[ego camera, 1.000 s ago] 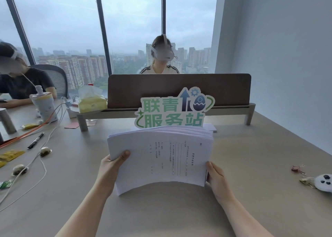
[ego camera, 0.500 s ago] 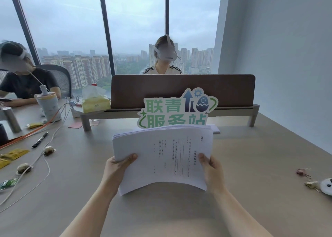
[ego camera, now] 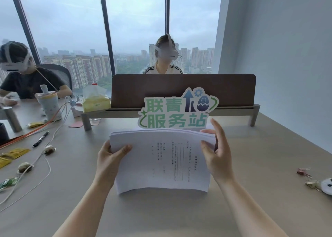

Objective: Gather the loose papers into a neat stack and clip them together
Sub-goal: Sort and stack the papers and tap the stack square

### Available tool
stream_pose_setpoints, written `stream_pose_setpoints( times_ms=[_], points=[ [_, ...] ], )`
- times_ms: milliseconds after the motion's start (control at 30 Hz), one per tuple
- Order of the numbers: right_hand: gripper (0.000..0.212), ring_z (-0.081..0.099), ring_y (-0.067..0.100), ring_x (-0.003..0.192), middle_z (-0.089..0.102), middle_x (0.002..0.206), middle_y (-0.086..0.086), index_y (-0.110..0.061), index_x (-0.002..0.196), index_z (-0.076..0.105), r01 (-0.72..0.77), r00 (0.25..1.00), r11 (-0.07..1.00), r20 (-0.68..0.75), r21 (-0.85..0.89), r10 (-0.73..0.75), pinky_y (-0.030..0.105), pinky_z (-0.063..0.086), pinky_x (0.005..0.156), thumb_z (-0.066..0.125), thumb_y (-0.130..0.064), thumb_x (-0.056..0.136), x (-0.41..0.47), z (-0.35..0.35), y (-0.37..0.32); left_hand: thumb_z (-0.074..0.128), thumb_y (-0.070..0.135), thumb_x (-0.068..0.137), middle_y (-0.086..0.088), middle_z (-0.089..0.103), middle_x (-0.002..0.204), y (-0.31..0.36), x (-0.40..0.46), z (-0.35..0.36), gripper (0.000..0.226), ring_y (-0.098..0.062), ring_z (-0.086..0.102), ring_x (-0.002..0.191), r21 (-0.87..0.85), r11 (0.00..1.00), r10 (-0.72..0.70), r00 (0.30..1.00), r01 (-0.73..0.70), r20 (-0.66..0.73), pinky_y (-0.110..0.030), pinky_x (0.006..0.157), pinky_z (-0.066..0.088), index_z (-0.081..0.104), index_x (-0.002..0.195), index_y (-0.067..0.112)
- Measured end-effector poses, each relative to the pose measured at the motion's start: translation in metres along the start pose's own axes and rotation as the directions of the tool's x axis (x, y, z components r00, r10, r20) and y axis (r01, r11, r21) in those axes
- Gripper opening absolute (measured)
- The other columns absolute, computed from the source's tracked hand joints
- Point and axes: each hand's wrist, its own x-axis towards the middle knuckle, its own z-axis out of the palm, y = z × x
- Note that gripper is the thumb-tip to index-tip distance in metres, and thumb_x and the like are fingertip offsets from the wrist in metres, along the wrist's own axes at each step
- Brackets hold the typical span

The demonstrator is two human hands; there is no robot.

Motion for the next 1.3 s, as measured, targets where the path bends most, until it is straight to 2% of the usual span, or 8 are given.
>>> stream_pose_setpoints(
  times_ms=[133,300,433,600,767,933,1067,1300],
  points=[
    [0.032,0.060,-0.005,0.103,0.064,0.107,-0.012,-0.025,0.112,0.070,0.161,0.987,0.969,0.055,-0.189,-0.153,0.012,0.052,0.085,0.061,-0.002,0.092,0.010,0.001,-0.011,0.082,0.025,0.076,-0.005,0.064,0.121,0.015,0.008,-0.001,0.060,-0.030,0.060,0.112,0.169,0.973,0.165,0.986,-0.158,-0.030,-0.047,0.092,0.052,0.053,0.119,0.056],
    [0.027,0.055,-0.010,0.108,0.063,0.113,-0.010,-0.017,0.110,0.073,0.181,0.983,0.957,0.051,-0.226,-0.174,0.005,0.044,0.088,0.061,0.000,0.092,0.006,-0.005,-0.003,0.078,0.012,0.078,0.020,0.069,0.079,0.024,0.008,0.003,0.037,0.000,0.059,0.073,0.294,0.927,0.237,0.971,-0.234,0.023,-0.012,0.063,0.048,0.071,0.077,0.048],
    [0.029,0.057,-0.005,0.108,0.063,0.114,-0.017,-0.024,0.113,0.071,0.177,0.984,0.964,0.018,-0.200,-0.177,0.009,0.045,0.088,0.061,-0.005,0.094,0.006,-0.005,-0.006,0.076,0.010,0.080,0.017,0.068,0.088,0.029,0.008,0.004,0.031,0.013,0.059,0.074,0.307,0.919,0.262,0.965,-0.249,-0.001,-0.004,0.061,0.046,0.067,0.098,0.034],
    [0.053,0.067,0.009,0.102,0.068,0.118,-0.009,-0.030,0.138,0.046,-0.173,0.984,0.970,0.061,0.172,0.165,0.024,0.057,0.079,0.069,-0.024,0.090,0.002,-0.007,-0.001,0.086,0.014,0.067,0.003,0.070,0.097,0.018,0.008,-0.006,0.061,-0.001,0.067,0.079,0.094,0.995,0.025,0.997,-0.031,0.069,-0.018,0.069,0.055,0.060,0.120,0.030],
    [0.010,0.070,0.038,0.094,0.076,0.099,0.010,-0.016,0.095,0.075,-0.507,0.853,0.804,0.318,0.311,0.414,0.039,0.055,0.072,0.070,-0.014,0.086,-0.015,-0.004,0.017,0.094,0.055,0.021,-0.009,0.077,0.088,-0.010,-0.001,-0.013,0.081,-0.025,0.071,0.079,0.040,0.986,-0.166,0.974,0.162,0.153,-0.029,0.063,0.058,0.078,0.086,0.010],
    [0.025,0.072,0.026,0.077,0.077,0.084,0.005,-0.019,0.074,0.077,-0.468,0.878,0.850,0.231,0.240,0.419,0.039,0.056,0.069,0.064,-0.009,0.092,-0.013,0.005,0.006,0.095,0.051,0.020,-0.008,0.077,0.081,-0.003,0.000,-0.006,0.067,-0.020,0.071,0.069,-0.012,0.992,-0.121,0.983,0.124,0.135,-0.030,0.061,0.059,0.080,0.072,0.012],
    [0.015,0.074,0.022,0.079,0.077,0.087,0.006,-0.009,0.085,0.075,-0.416,0.906,0.838,0.241,0.353,0.348,0.033,0.059,0.068,0.063,-0.003,0.091,-0.004,0.001,-0.003,0.093,0.035,0.031,-0.004,0.077,0.080,0.004,0.007,-0.010,0.050,-0.015,0.071,0.069,-0.057,0.994,-0.079,0.985,0.089,0.150,-0.026,0.061,0.058,0.079,0.074,0.013],
    [0.013,0.070,0.034,0.090,0.077,0.096,0.012,-0.017,0.084,0.079,-0.541,0.836,0.789,0.287,0.289,0.468,0.048,0.054,0.082,0.072,-0.006,0.084,-0.023,0.006,0.015,0.096,0.049,0.018,-0.010,0.077,0.085,-0.027,-0.008,-0.024,0.073,-0.021,0.072,0.073,0.024,0.977,-0.212,0.962,0.211,0.170,-0.028,0.059,0.057,0.079,0.078,0.010]
  ],
)
